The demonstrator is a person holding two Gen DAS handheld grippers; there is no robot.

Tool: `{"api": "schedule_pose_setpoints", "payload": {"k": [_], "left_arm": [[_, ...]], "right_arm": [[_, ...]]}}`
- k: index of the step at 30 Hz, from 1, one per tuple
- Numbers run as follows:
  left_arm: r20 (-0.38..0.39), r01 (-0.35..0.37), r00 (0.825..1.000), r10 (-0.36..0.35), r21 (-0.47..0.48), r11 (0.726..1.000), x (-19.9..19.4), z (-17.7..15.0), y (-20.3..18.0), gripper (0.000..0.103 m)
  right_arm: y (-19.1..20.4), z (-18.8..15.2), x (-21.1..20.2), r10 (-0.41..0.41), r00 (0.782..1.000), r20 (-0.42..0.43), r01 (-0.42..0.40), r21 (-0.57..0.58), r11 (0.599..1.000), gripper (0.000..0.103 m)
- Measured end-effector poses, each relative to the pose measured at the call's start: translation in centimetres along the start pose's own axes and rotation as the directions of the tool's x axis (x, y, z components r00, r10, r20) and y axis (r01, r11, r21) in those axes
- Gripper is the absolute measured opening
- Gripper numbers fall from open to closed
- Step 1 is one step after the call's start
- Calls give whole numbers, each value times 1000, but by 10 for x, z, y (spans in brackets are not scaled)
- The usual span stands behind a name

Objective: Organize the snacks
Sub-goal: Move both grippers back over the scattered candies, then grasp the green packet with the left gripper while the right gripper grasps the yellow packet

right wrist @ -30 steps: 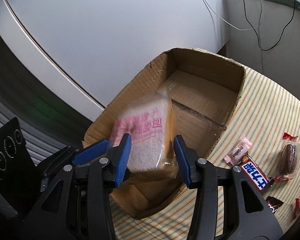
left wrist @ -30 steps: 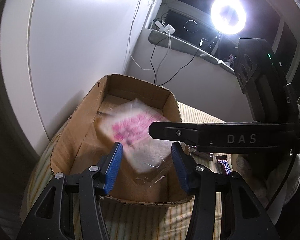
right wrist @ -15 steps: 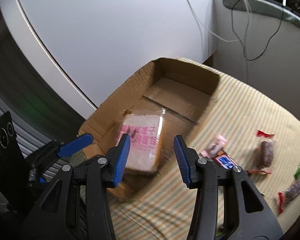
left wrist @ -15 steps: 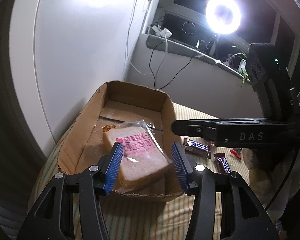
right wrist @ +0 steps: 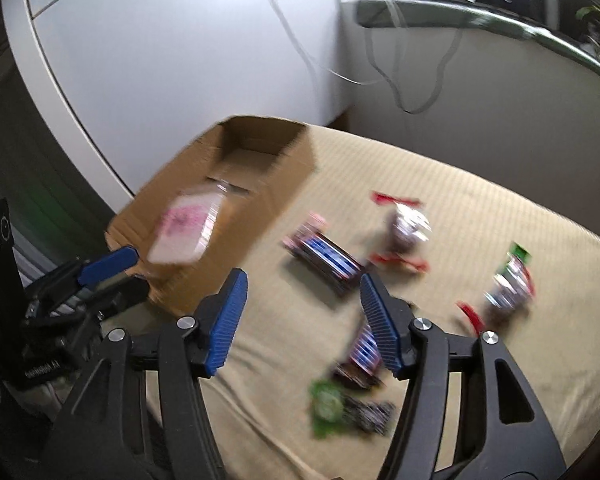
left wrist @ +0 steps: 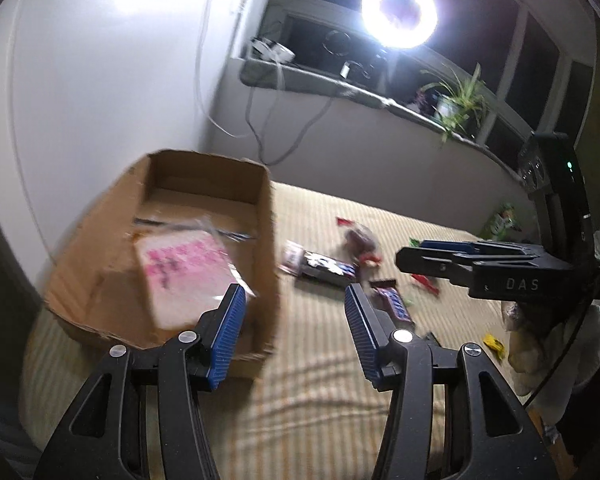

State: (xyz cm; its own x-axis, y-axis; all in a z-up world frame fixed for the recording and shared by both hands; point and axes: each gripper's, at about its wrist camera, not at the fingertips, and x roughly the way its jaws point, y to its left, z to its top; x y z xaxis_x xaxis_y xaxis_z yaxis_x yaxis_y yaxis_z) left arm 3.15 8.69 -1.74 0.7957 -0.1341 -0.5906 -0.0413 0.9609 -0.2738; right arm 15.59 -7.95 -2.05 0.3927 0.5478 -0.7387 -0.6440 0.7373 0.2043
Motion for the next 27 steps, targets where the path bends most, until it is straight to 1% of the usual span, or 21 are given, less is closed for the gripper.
{"api": "schedule_pose_setpoints", "payload": {"k": [3,6,9,12,14,16,20,27], "left_arm": [[-36,35,999,-34,14,999,9,-6,-13,51],[-72,66,995,-64,26,997,16,-14,-26,51],[-111,99,989,-95,36,994,24,-23,-40,51],[-159,130,980,-121,47,990,35,-31,-54,51],[-186,149,973,-138,46,988,41,-37,-63,51],[-204,165,967,-151,48,985,46,-40,-69,51],[-242,178,958,-154,80,981,57,-48,-84,51],[-278,178,949,-147,89,980,69,-54,-95,51]], "right_arm": [[-19,-19,-10,-62,998,-5,62,14,998,69],[-39,-37,-22,-120,993,-10,120,28,992,70],[-54,-54,-31,-159,987,-19,160,39,986,70],[-66,-72,-38,-198,980,-33,199,51,979,70],[-73,-85,-44,-240,970,-39,242,49,969,70],[-79,-97,-48,-265,963,-48,267,39,963,70],[-96,-116,-51,-293,953,-79,297,50,953,70],[-116,-140,-53,-303,945,-124,314,78,946,70]]}}
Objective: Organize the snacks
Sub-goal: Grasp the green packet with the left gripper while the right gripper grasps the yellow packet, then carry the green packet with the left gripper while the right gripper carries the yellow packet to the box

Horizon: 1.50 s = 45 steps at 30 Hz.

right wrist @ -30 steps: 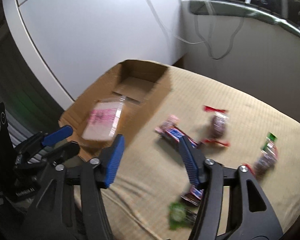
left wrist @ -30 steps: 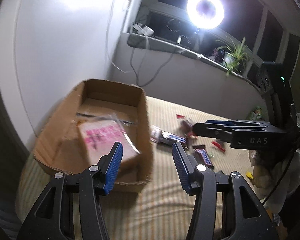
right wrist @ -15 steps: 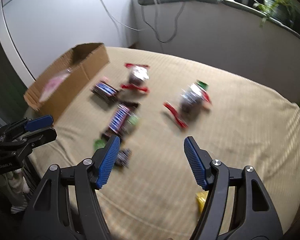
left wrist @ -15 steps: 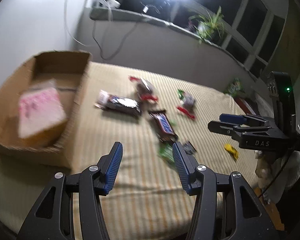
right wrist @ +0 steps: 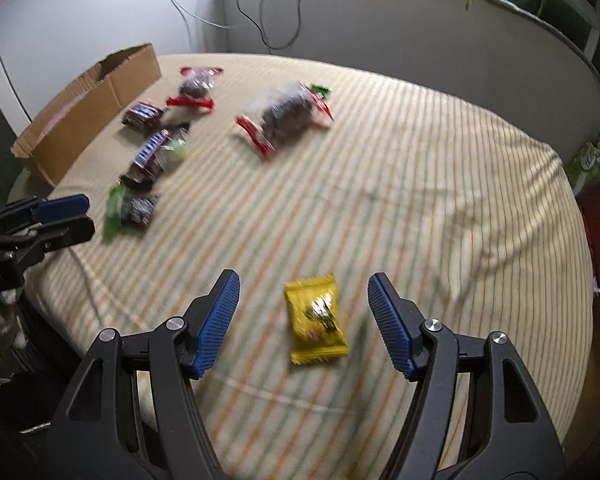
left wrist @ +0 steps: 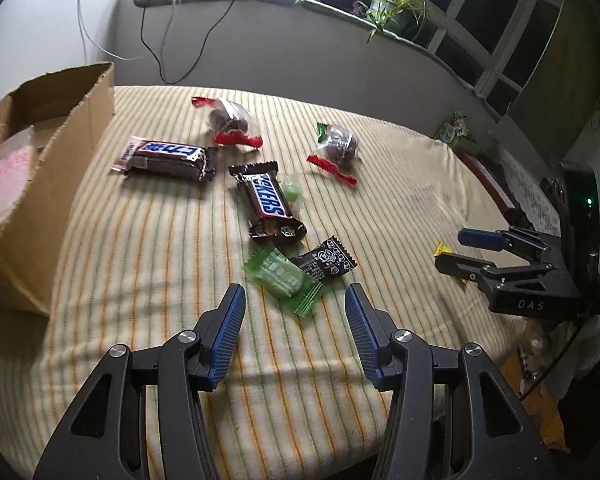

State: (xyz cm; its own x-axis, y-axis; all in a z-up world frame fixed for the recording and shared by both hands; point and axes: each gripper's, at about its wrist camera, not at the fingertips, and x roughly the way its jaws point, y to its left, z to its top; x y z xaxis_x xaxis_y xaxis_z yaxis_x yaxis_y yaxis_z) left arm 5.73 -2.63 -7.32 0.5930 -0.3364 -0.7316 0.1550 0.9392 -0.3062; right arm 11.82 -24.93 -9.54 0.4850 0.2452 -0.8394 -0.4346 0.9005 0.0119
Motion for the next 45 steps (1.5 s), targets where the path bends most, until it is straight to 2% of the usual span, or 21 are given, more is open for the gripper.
{"api": "schedule_pose_setpoints", "payload": {"k": [4,8,14,17,25,27,37,45], "left_arm": [[-15,0,1000,0,-2,1000,8,1,-1,51],[-23,-8,1000,8,-7,1000,14,2,-1,51],[-20,-18,1000,18,-13,1000,22,8,-2,51],[-16,-44,999,45,13,999,24,8,-7,50],[0,-109,994,109,79,991,27,6,-9,28],[3,-110,994,110,78,991,26,5,-8,24],[20,-104,995,103,67,992,20,3,-8,21],[66,-102,993,98,55,993,2,7,-5,21]], "right_arm": [[-4,-11,2,38,999,-11,-37,28,999,70],[0,-16,4,22,1000,-2,-22,16,1000,69],[-5,-12,6,14,1000,4,-14,22,1000,50],[-6,-12,6,5,1000,6,-5,17,1000,44],[-6,-13,7,-7,1000,11,7,16,1000,35],[-7,-13,6,-8,1000,13,7,22,1000,29],[-4,-11,2,-10,1000,27,9,31,999,27],[12,3,-11,5,998,69,-5,1,1000,27]]}}
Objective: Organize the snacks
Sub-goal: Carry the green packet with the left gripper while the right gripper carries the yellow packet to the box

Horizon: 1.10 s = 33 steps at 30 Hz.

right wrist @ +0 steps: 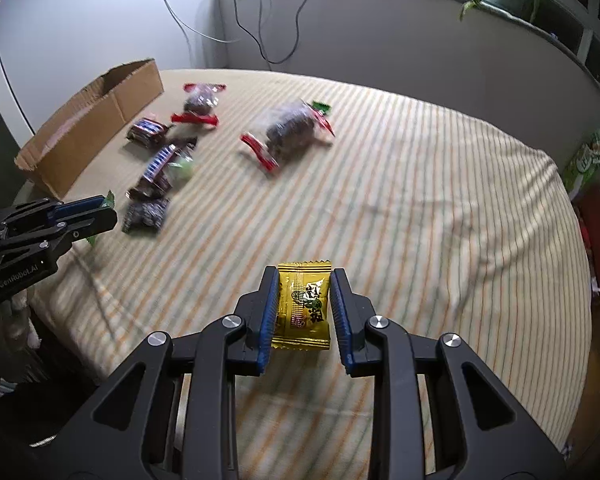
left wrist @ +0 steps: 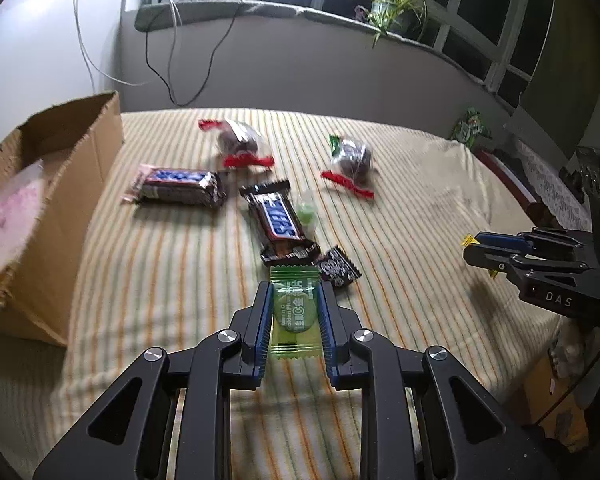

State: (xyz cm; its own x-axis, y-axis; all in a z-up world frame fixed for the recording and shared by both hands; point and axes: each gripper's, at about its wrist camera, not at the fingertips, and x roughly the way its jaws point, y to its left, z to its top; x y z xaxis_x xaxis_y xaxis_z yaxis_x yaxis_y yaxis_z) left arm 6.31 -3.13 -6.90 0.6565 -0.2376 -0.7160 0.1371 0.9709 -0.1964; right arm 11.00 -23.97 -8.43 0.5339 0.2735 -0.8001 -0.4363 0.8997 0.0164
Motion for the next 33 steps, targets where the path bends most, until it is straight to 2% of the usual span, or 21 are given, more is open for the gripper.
{"api": "schedule_pose_setpoints", "payload": {"k": [8,18,33], "left_arm": [[60,-17,998,19,-29,999,-21,10,20,21],[128,-86,987,97,-91,992,-53,19,64,21],[165,-175,964,210,-202,964,-80,18,127,21]], "right_arm": [[31,31,-5,48,998,46,-46,-46,998,27],[93,81,-3,119,987,108,-100,-166,981,27],[174,144,23,253,962,104,-219,-264,939,27]]}}
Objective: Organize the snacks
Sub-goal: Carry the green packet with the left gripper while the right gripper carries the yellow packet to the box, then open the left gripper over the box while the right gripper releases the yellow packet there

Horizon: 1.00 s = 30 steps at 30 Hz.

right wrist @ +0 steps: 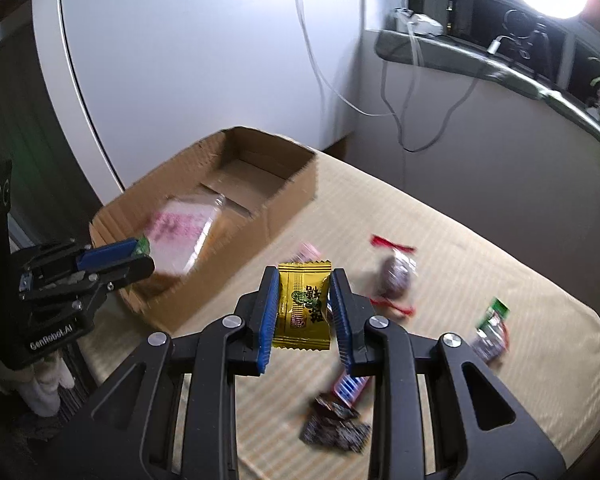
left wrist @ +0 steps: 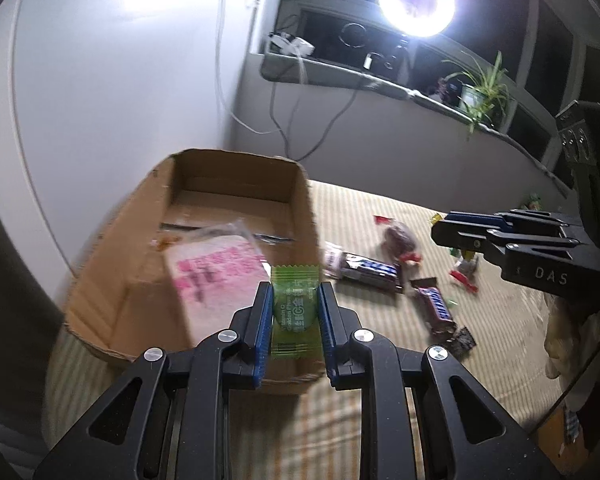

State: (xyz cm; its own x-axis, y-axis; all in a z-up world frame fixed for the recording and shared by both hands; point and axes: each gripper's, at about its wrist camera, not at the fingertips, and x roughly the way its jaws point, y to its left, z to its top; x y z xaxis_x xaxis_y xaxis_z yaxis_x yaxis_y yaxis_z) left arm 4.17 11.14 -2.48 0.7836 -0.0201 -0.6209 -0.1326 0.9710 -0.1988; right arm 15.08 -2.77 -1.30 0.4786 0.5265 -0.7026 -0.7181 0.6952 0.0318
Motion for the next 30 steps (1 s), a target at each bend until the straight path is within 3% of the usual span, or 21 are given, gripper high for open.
{"api": "schedule_pose_setpoints", "payload": {"k": [15,30], "left_arm": [[4,-74,997,75,-71,995,3,5,54,21],[-1,-78,997,78,-97,992,8,5,67,21]], "right_arm": [[37,51,65,95,995,-28,-96,-21,995,27],[59,63,93,115,992,-54,-118,-46,992,27]]}}
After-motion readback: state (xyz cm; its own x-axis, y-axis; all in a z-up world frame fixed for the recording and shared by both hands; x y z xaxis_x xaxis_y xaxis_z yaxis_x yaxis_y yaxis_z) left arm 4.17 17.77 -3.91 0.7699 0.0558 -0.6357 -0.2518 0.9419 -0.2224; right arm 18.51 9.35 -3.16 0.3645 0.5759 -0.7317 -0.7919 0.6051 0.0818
